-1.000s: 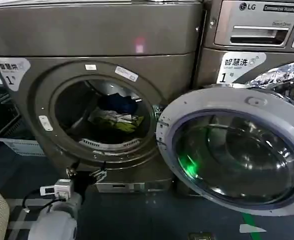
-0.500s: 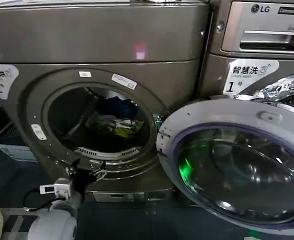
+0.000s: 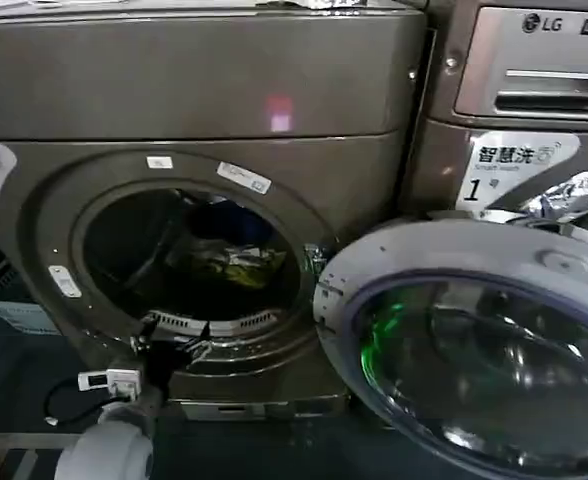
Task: Grasp the clothes from the dryer.
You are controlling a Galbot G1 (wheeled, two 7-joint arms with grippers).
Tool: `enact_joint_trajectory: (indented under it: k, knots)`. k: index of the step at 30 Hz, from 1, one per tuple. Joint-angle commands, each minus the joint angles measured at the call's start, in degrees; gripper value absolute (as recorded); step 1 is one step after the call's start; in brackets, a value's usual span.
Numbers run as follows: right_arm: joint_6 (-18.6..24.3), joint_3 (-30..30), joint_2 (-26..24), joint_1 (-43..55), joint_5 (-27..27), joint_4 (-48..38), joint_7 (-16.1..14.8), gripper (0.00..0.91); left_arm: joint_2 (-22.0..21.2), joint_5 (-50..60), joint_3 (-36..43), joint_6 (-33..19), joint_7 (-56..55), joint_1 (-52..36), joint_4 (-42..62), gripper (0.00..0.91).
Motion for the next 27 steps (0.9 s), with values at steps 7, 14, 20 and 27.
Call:
enact_joint_trajectory:
  k: [7,14,20,27]
  knots:
    - [0.07,0.0,0.09,-0.05,-0.02,-0.13,-0.03,0.907,0.06,1.01,0.21,2.06,-0.55,0.16,0.81,0.907]
    - [0.73,-0.05,0.18,-0.14,-0.05,-0.26,0.27,0.907,-0.02,1.85,0.36,1.5,-0.54,-0.63,1.45,0.907]
    - [1.65,-0.51,1.11,-0.01,-0.07,0.2,0.22,0.907,-0.16,5.93,1.38,-1.58,-1.15,-6.25,5.37,0.907]
    - [2.76,-0.88,2.19,0.28,-0.03,1.05,-0.12,0.907,0.72,6.96,0.75,-5.43,-1.36,-16.64,17.66,0.907]
